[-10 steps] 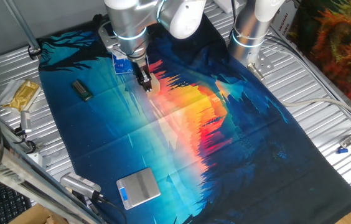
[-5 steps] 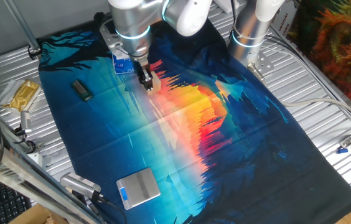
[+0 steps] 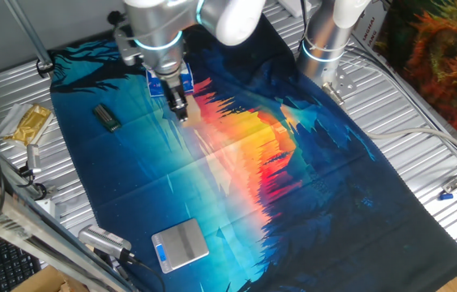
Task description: Place the block on the scale
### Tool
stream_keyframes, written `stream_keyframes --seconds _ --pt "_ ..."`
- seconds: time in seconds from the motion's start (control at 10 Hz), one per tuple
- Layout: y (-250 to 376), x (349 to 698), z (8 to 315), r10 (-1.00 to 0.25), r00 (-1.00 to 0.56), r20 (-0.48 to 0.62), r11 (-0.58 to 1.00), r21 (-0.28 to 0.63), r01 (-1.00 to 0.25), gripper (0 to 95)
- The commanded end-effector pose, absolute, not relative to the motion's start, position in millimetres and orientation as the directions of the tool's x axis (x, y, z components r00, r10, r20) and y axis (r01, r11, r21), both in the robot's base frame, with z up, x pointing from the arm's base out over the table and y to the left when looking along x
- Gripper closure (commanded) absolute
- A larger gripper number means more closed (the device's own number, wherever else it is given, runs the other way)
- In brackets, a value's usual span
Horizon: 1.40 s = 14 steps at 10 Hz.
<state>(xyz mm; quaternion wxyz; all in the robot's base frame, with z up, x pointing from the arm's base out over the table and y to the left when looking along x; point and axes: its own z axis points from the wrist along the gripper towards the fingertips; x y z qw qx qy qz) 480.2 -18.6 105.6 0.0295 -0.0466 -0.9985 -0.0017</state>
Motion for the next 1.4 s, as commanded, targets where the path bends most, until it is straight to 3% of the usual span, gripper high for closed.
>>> stream_keyframes --seconds 0.1,1.1,1.4 --pt "-10.4 491.6 113.4 0.093 -0.994 0.057 0.996 0.000 0.093 95.0" --pt "-2.6 497.0 117.0 0.088 -0.995 0.036 0.996 -0.004 0.088 95.0" --pt "23.5 506.6 134.0 0.112 -0.993 0.026 0.994 -0.019 0.111 95.0"
